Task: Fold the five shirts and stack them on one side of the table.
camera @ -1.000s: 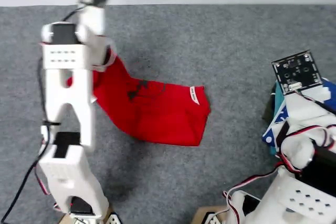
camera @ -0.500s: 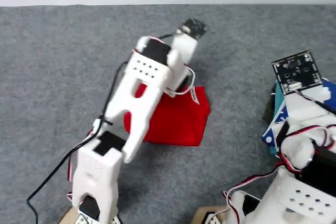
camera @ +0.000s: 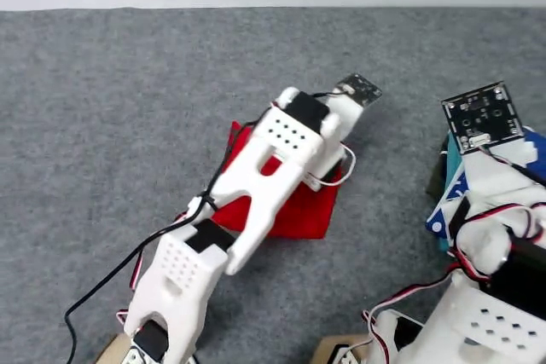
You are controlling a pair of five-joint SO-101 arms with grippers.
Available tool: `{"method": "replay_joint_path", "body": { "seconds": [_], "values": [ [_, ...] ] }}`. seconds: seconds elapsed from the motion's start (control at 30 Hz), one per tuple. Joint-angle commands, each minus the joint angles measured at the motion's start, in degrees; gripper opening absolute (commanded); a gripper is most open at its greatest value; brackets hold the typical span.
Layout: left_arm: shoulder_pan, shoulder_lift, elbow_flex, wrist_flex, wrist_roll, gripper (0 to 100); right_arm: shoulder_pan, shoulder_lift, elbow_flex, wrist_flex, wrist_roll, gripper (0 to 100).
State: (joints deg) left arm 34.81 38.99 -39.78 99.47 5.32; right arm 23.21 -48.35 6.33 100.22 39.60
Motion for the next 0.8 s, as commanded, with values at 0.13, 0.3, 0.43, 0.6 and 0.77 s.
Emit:
{"method": "replay_joint_path", "body": {
  "seconds": [0.13,0.3,0.43,0.6,0.77],
  "values": [
    [2.46,-0.70,-4.62,-0.35,3.25,20,0.66,-0.57,-0.09,0.57,0.18,1.0],
    [-1.76,-2.02,-5.41,1.32,3.43,20,0.66,-0.57,-0.09,0.66,0.18,1.0],
    [-4.57,-8.79,-1.36,1.32,2.99,20,0.66,-0.57,-0.09,0.66,0.18,1.0],
    [-2.11,-16.88,4.26,0.79,2.20,20,0.66,-0.57,-0.09,0.66,0.09,1.0],
    [-1.41,-15.74,4.70,-1.14,2.29,20,0.66,-0.57,-0.09,0.66,0.09,1.0]
  ]
}}
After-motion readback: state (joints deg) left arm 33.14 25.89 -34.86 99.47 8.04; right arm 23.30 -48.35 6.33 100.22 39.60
